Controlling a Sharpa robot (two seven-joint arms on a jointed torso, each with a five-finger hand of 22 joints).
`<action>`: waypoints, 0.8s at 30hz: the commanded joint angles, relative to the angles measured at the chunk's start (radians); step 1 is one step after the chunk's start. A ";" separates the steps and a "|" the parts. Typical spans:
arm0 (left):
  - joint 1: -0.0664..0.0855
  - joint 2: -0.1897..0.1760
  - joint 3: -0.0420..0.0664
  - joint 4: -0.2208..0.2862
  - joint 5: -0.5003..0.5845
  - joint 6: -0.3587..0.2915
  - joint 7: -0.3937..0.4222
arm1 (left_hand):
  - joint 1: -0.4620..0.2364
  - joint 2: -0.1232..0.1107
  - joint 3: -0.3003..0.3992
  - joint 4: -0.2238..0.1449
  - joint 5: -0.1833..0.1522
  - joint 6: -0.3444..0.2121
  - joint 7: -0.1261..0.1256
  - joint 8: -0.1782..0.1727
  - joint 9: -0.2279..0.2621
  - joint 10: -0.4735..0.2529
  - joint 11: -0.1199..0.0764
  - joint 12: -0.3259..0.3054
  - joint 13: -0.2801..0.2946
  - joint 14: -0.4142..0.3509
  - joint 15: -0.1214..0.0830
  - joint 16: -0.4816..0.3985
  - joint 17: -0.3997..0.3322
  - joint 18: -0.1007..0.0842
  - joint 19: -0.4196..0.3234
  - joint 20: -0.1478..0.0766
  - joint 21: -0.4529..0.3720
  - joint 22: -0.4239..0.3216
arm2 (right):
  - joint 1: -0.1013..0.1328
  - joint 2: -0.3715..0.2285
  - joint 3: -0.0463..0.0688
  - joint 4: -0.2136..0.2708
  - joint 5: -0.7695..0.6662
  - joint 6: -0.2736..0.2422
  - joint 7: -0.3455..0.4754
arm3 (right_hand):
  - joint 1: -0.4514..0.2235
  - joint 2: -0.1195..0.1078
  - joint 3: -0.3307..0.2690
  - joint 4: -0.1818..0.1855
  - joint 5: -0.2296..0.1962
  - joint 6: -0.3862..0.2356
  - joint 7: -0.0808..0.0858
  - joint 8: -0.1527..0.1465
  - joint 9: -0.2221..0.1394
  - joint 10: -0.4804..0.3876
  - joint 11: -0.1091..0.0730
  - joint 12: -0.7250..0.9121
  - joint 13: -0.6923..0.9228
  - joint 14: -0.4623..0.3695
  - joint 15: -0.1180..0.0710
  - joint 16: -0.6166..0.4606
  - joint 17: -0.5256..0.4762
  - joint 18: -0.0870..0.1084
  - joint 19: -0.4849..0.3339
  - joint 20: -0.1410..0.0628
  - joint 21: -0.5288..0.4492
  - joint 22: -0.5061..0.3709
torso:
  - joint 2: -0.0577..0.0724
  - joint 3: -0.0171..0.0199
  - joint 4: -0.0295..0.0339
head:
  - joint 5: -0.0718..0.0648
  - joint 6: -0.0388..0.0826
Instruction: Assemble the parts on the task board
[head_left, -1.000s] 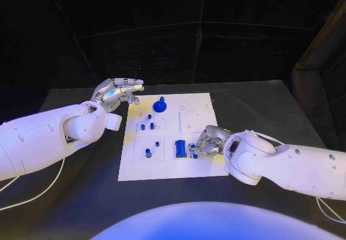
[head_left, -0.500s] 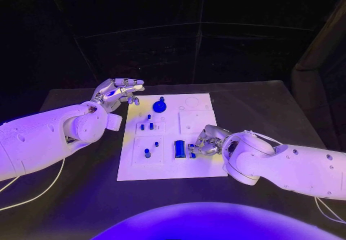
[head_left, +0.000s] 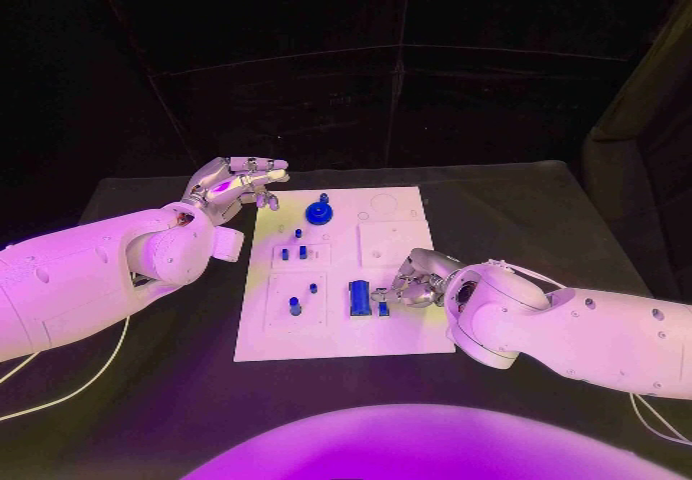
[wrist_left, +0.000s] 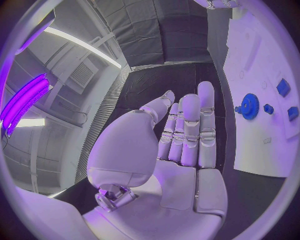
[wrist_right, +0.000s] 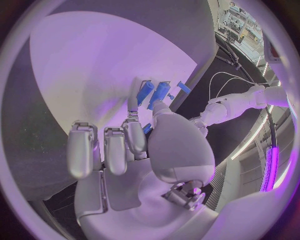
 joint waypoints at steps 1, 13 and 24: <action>0.001 0.000 0.001 0.002 0.002 0.013 0.001 | -0.001 0.010 -0.005 0.002 0.006 -0.003 0.003 0.002 -0.001 -0.007 0.002 0.006 -0.002 -0.008 -0.001 -0.006 -0.001 0.013 -0.004 0.004 -0.005 -0.001 | 0.001 -0.002 0.000 0.006 -0.015 0.007 0.003 | -0.004 -0.005 -0.012 -0.002 -0.004 -0.003 0.002 -0.005 0.003 0.007 0.002 -0.005 0.032 0.077 -0.006 0.001 0.129 -0.010 0.026 -0.007 0.002 0.057 | 0.000 0.0007 0.0001 | -0.002 0.000; 0.001 -0.003 0.001 0.003 0.002 0.013 0.001 | -0.001 0.010 -0.005 0.002 0.006 -0.003 0.003 0.002 -0.001 -0.007 0.002 0.006 -0.002 -0.008 -0.001 -0.006 -0.001 0.013 -0.004 0.004 -0.005 -0.001 | 0.001 -0.035 0.000 0.039 -0.014 0.035 0.070 | 0.130 -0.017 -0.037 -0.086 0.004 -0.014 0.009 -0.016 0.016 0.003 0.007 -0.008 0.035 0.076 -0.002 -0.004 0.123 -0.009 0.023 -0.004 -0.002 0.052 | 0.000 0.0010 -0.0010 | -0.001 -0.001; 0.001 -0.001 0.001 0.002 0.002 0.013 -0.001 | -0.003 0.010 -0.007 0.003 0.006 -0.004 0.003 0.002 -0.001 -0.008 0.003 0.006 -0.002 -0.009 -0.001 -0.006 -0.002 0.013 -0.003 0.004 -0.005 -0.002 | 0.001 -0.043 0.000 0.031 -0.001 0.045 0.088 | 0.116 -0.003 -0.061 -0.077 -0.019 -0.009 0.008 -0.016 0.023 0.003 0.008 -0.008 0.037 0.076 -0.001 -0.004 0.125 -0.010 0.024 -0.002 -0.001 0.055 | 0.001 0.0005 0.0012 | -0.004 0.000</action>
